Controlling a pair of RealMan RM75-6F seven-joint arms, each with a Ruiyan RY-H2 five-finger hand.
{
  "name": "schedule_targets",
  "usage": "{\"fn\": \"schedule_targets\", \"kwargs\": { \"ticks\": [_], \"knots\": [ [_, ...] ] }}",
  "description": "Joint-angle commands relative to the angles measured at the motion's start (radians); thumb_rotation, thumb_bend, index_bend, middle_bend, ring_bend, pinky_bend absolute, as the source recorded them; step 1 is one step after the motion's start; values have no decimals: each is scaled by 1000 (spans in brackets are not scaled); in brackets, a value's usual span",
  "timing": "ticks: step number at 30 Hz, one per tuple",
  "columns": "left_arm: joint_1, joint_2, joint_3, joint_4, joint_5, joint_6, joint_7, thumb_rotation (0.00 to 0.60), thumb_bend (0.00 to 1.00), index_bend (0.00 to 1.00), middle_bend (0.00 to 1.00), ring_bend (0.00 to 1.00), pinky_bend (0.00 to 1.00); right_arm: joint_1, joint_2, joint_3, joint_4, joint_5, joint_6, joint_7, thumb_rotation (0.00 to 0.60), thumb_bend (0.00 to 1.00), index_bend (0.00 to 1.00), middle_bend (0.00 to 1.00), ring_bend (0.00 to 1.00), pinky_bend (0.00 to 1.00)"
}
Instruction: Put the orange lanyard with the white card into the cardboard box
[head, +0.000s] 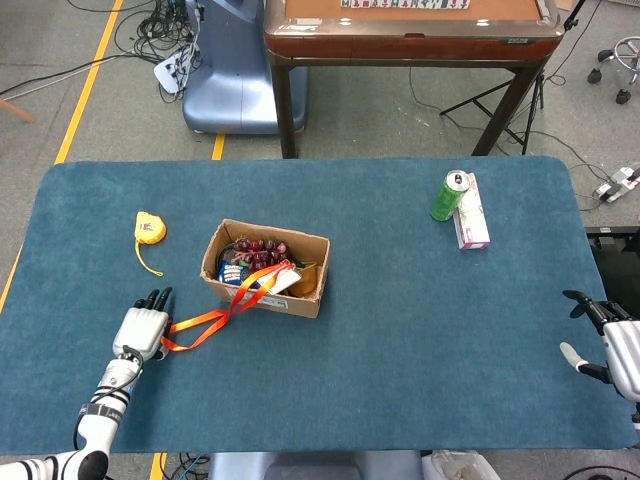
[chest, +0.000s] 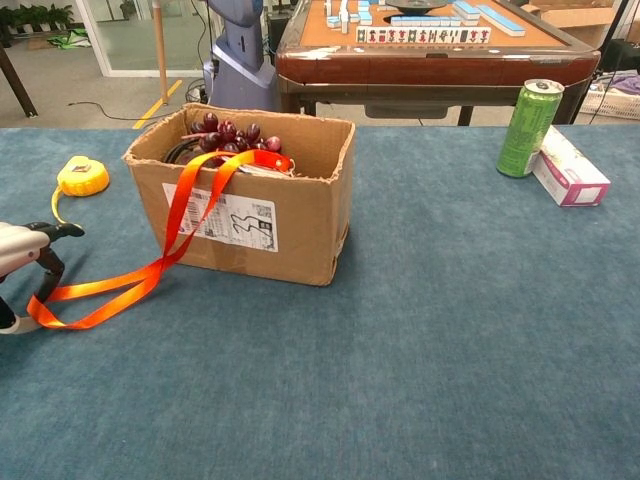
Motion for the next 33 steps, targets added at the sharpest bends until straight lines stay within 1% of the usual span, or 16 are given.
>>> {"fn": "schedule_targets", "kwargs": {
  "ticks": [1, 5, 8, 15, 23, 28, 33],
  "knots": [
    [4, 6, -2, -10, 4, 4, -8, 600, 234, 651, 0, 5, 182, 0, 0, 0, 0, 1, -1, 1, 600, 243, 237, 424, 349, 663],
    [13, 28, -5, -46, 27, 29, -23, 600, 246, 657, 0, 6, 182, 0, 1, 0, -1, 1, 0, 3, 600, 243, 237, 424, 348, 663],
    [24, 62, -16, -97, 46, 59, -43, 600, 246, 658, 0, 7, 182, -1, 2, 0, -2, 1, 2, 5, 600, 243, 237, 424, 349, 663],
    [48, 188, -48, -274, 83, 143, -57, 600, 246, 660, 0, 12, 191, -1, 2, 0, -2, -1, 2, 4, 600, 243, 237, 424, 349, 663],
    [54, 304, -88, -434, 107, 226, -3, 600, 246, 662, 0, 13, 207, -2, 1, -1, -4, -3, 4, 0, 600, 243, 237, 424, 349, 663],
    [45, 347, -116, -490, 95, 246, 24, 600, 246, 661, 0, 14, 207, -2, 1, -1, -4, -1, 3, 2, 600, 244, 237, 424, 348, 663],
    [19, 386, -157, -539, 61, 253, 61, 600, 246, 659, 0, 13, 209, -1, 0, -1, -3, -1, 0, 1, 600, 243, 237, 424, 348, 663]
  ]
}}
